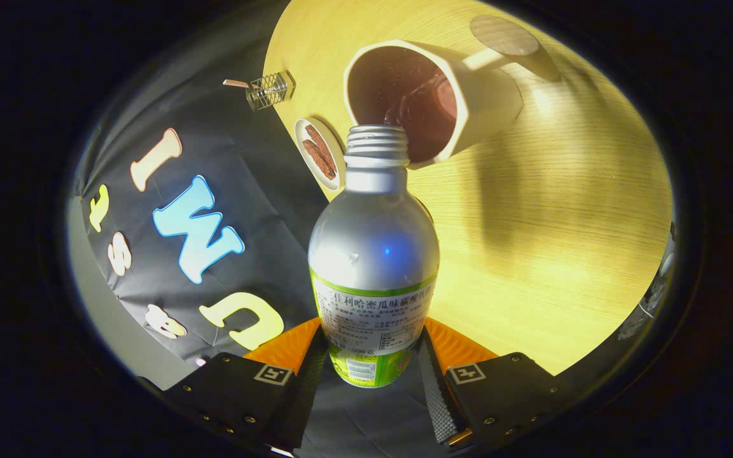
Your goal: Take the bottle from table, then pour the juice into the cup, finally place the bottle on the coaster
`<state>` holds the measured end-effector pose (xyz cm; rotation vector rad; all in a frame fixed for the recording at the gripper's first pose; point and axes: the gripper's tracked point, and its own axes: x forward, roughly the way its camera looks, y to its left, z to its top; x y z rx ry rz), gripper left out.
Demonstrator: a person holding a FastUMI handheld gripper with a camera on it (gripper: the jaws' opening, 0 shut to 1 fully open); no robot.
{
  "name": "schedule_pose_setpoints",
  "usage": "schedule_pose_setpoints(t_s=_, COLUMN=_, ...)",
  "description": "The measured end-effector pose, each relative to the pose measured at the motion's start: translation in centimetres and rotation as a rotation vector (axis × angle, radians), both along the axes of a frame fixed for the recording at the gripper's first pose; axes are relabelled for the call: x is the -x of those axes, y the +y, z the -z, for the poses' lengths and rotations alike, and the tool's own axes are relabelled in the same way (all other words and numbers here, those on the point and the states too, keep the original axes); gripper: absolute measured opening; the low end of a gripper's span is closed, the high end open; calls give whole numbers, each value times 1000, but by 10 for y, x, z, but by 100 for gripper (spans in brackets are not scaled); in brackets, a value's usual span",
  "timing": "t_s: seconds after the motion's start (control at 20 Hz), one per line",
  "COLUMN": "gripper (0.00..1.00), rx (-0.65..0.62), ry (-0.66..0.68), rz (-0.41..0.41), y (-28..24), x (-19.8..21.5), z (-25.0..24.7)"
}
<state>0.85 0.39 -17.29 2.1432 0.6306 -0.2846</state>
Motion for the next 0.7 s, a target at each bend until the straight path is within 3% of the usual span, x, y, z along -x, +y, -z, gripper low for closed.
schedule_pose_setpoints(t_s=0.7, gripper=74, rx=-77, ry=24, rz=10, y=-10, x=-3, z=-12)
